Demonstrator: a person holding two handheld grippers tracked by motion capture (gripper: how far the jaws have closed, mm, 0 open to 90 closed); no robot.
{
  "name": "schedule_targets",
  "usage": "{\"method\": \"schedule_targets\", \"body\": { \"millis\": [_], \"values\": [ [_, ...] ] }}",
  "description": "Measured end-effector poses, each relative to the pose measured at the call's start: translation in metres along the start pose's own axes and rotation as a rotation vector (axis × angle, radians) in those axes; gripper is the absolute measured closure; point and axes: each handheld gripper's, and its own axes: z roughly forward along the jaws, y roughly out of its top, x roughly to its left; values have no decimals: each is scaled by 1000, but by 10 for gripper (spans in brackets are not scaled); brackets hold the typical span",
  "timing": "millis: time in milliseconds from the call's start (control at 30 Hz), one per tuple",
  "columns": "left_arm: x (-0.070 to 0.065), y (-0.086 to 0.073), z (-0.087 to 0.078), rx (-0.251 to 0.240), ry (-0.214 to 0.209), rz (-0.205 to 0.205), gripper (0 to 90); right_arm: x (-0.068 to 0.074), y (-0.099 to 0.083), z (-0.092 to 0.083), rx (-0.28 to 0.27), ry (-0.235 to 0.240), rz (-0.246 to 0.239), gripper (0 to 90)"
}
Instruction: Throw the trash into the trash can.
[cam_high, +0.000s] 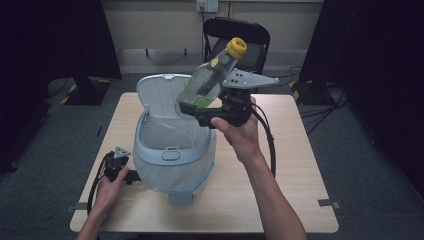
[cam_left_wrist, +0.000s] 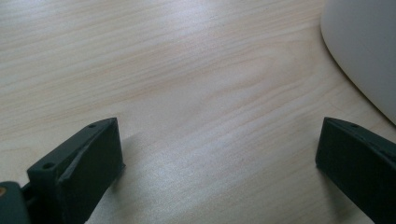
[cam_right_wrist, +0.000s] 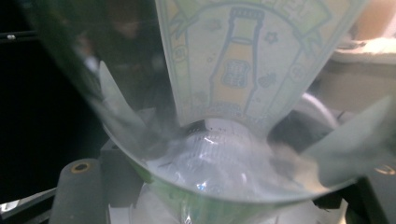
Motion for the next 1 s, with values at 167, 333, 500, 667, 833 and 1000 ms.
{"method": "schedule_targets", "body": {
  "millis": [167, 333, 500, 667, 833, 1000],
  "values": [
    [0, 0, 0, 0, 0, 0, 1, -2, -3, 14, 26, 16, 4, 275],
    [0, 0, 0, 0, 0, 0, 0, -4, -9, 28, 62, 29, 19, 275],
    [0, 0, 0, 0, 0, 0, 0, -2, -14, 38, 91, 36, 19, 274],
    [0, 0, 0, 0, 0, 0, 0, 1, -21, 47, 137, 36, 19, 274],
    [0, 0, 0, 1, 0, 0, 0, 2, -30, 52, 194, 25, 13, 273],
    [0, 0, 0, 0, 0, 0, 0, -2, -37, 54, 215, 18, 28, 273]
  ]
}}
